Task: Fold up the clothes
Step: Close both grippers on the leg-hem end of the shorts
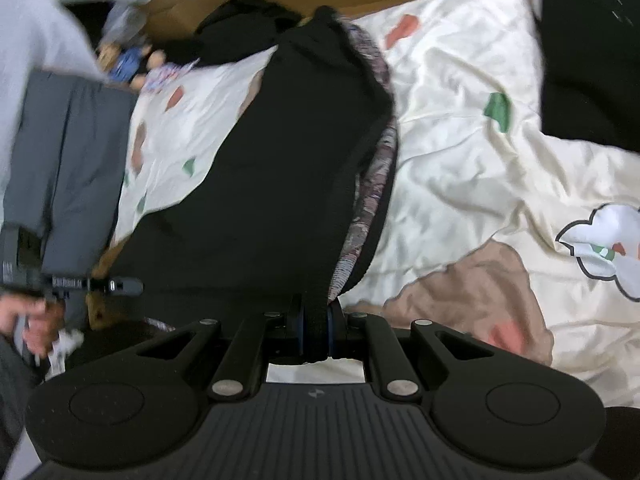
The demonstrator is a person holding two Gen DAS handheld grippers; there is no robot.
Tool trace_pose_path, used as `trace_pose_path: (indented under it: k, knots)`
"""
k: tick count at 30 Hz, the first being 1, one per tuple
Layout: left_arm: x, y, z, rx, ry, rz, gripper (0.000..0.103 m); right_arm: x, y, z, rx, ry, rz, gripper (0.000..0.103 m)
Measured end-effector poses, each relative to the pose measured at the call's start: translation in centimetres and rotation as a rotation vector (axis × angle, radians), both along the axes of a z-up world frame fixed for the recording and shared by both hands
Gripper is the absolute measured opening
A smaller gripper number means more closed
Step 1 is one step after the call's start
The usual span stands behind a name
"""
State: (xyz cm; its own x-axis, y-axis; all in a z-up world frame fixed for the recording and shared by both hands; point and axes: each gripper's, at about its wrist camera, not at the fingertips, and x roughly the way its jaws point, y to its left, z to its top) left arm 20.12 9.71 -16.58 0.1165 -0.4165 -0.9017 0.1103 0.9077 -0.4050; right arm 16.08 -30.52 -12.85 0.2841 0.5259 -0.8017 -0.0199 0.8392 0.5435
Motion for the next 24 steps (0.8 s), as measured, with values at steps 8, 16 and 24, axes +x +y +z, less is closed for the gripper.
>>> trace_pose_path:
  k: [8,16,24]
  knots:
    - [-2.8,0.1,2.5,-0.028,-0.019,-0.069,0.008,-2.3,0.0,4.2,0.009,-0.024,0.06,0.011]
    - [-2.7,1.3,2.3,-0.066,-0.019,-0.035,0.008,-3.7,-0.1,5.0,0.035,-0.023,0.078,0.011]
    - [-0.2,1.3,0.5,-0.056,-0.011,-0.007,0.008,-2.0,0.2,3.5,0.033,-0.011,0.057,0.011]
